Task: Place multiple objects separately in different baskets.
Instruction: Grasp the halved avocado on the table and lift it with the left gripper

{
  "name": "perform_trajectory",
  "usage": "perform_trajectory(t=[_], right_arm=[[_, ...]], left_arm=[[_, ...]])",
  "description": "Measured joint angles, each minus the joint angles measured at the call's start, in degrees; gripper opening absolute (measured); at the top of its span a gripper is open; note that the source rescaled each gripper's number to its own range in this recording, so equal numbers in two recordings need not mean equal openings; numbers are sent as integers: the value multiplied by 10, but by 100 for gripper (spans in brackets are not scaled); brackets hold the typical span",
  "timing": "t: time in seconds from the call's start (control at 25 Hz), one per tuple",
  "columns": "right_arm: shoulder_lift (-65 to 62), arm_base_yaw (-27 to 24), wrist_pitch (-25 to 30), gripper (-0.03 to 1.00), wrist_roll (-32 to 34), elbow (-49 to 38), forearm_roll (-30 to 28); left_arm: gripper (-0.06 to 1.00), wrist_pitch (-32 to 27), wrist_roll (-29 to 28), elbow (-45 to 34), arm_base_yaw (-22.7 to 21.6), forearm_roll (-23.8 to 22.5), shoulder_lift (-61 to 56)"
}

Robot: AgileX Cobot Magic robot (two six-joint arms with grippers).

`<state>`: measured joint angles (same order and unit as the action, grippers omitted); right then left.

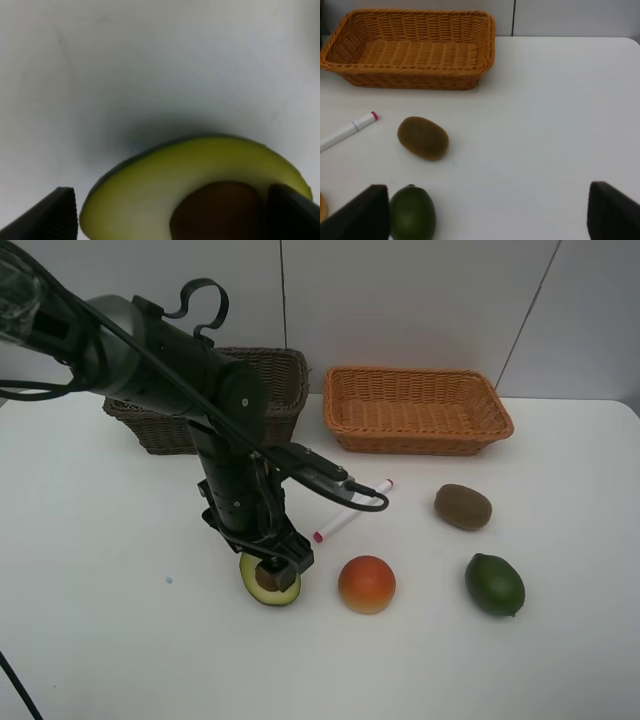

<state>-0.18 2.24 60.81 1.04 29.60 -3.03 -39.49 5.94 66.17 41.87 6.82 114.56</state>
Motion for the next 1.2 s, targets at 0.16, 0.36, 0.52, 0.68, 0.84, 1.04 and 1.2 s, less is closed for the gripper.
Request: perform_trajectory(t=[0.16, 0.36, 0.52, 0.68, 0.84, 1.04, 1.2], right_arm=[[0, 0, 0, 100, 0, 0, 0], [0, 0, 0, 100, 0, 0, 0], [0, 0, 0, 100, 0, 0, 0], [0, 0, 0, 100, 0, 0, 0], [0, 0, 0, 100, 0, 0, 0], [0, 0, 0, 100, 0, 0, 0], [0, 0, 0, 100, 0, 0, 0]], left_arm=[[92, 1, 0, 0, 0, 3, 3], [92, 0, 1, 0, 0, 11, 23], [92, 0, 1, -1, 0, 12, 29], [92, 1, 1, -2, 0, 17, 30], [92, 17, 1, -2, 0, 19, 30], [92, 31, 1, -2, 0, 31, 30], [92, 34, 1, -2, 0, 33, 30]])
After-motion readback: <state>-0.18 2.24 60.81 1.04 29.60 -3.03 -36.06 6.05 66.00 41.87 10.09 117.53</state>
